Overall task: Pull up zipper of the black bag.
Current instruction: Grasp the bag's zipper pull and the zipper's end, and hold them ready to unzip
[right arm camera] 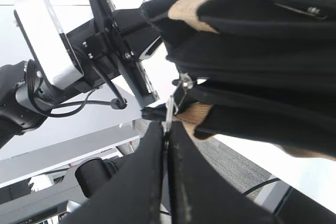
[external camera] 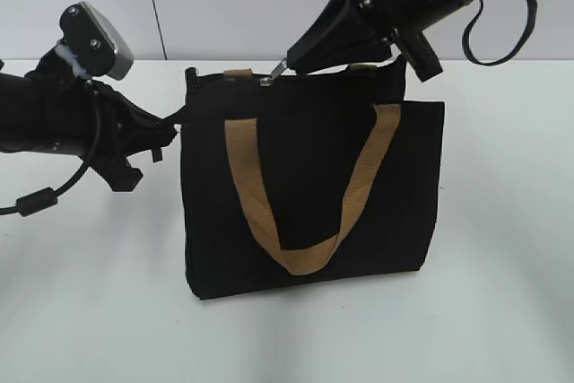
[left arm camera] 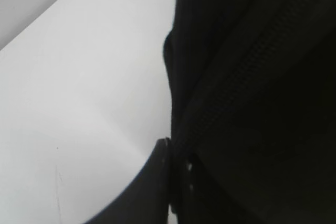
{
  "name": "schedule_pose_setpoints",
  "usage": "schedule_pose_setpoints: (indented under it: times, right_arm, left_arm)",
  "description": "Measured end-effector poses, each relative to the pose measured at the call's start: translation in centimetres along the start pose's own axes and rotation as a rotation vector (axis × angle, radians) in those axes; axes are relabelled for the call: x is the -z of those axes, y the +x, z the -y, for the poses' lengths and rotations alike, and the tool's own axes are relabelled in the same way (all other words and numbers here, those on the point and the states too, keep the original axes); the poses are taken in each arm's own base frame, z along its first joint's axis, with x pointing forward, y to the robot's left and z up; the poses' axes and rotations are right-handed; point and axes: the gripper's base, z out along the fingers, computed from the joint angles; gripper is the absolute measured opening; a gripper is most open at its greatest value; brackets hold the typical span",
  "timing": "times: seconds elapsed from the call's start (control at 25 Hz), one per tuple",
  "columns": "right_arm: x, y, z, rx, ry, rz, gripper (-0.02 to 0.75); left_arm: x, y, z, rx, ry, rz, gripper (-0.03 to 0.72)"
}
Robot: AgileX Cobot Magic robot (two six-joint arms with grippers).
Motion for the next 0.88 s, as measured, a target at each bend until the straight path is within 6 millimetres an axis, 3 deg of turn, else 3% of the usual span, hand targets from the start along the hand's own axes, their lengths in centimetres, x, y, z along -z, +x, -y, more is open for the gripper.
schedule_pose_setpoints:
  times: [0.56,0.88]
  right_arm:
    - [6.1,-2.5,6.0,-0.018,0.227,0.078,-0.001]
    - [6.7,-2.4,6.7,-0.013,0.272,0.062,-0.001]
  left_arm:
    - [0.1,0.6,-0.5,-0.022,-0.045,-0.055,-0.01]
    - [0.0,0.4,-0.3,-0.025,-0.031,-0.044,-0.01]
